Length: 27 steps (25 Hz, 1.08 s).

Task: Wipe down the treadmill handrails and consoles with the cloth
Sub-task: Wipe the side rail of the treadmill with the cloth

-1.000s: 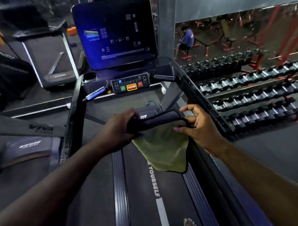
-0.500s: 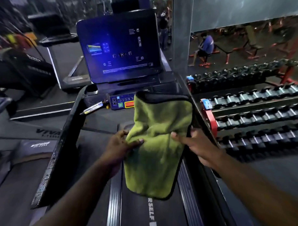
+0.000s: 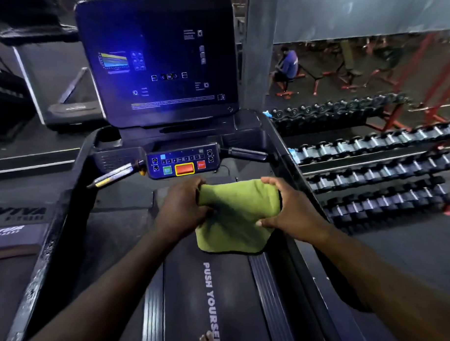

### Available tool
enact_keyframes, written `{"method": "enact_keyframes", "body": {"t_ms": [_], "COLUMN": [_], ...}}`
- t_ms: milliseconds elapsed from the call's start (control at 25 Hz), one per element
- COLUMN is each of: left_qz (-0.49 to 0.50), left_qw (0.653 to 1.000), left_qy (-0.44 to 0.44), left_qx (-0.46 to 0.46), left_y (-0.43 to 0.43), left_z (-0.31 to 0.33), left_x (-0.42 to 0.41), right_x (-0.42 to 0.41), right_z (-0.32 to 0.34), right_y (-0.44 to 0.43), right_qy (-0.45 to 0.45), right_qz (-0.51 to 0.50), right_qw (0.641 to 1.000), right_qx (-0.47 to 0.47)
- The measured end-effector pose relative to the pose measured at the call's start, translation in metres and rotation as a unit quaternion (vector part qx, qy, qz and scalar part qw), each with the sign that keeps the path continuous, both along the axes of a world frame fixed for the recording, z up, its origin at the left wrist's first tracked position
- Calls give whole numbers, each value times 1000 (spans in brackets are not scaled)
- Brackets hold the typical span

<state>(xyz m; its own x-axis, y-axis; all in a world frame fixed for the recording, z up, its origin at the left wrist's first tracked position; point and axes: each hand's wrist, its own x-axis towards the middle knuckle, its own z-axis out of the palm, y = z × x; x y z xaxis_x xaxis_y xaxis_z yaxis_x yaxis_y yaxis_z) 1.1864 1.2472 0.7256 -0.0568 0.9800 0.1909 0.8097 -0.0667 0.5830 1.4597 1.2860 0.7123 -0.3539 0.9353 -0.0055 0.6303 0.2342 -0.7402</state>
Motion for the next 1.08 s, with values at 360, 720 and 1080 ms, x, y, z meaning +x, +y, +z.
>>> {"method": "enact_keyframes", "body": {"t_ms": [360, 720, 1080], "left_qz": [-135, -114, -50], "left_qw": [806, 923, 810], "left_qy": [-551, -359, -545], "left_qx": [-169, -81, -210], "left_y": [100, 170, 260], "left_z": [-3, -28, -40], "left_x": [-39, 30, 53], "right_x": [-24, -94, -48], "right_z": [2, -37, -57], "right_y": [67, 117, 158], "right_qy": [416, 239, 241], "right_qz": [-132, -311, -278], "right_qw": [874, 913, 928], "right_qx": [-213, 109, 48]}}
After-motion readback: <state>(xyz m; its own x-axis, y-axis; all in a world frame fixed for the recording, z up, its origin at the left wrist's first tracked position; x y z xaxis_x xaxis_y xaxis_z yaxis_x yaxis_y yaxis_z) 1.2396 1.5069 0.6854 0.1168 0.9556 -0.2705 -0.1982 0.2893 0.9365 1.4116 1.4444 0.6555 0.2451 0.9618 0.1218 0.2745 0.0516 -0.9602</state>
